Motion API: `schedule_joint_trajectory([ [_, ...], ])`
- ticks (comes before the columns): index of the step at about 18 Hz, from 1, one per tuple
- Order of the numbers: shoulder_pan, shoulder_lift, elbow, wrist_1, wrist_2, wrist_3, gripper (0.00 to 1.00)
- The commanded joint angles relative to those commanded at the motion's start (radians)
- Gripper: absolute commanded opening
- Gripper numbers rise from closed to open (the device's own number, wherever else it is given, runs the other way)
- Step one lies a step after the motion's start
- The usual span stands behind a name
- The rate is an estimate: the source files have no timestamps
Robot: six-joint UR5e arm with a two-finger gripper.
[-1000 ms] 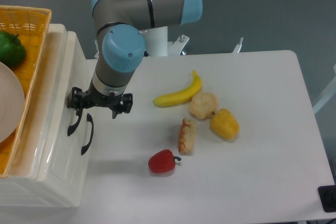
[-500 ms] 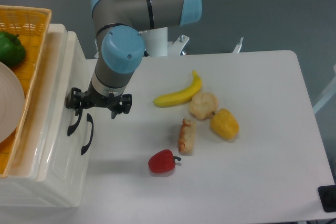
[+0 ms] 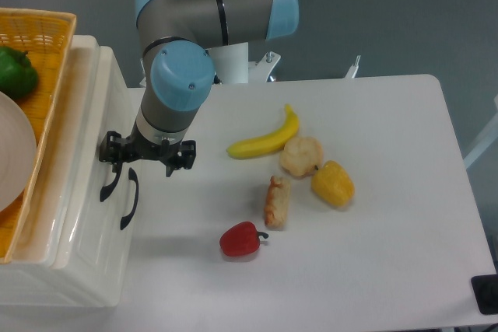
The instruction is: Slide the top white drawer open
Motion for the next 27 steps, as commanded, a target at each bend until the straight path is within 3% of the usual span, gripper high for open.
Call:
schedule_joint_trajectory([
  [27,-0.002,0.008,0.006,0.0,0.098,0.02,1.0],
])
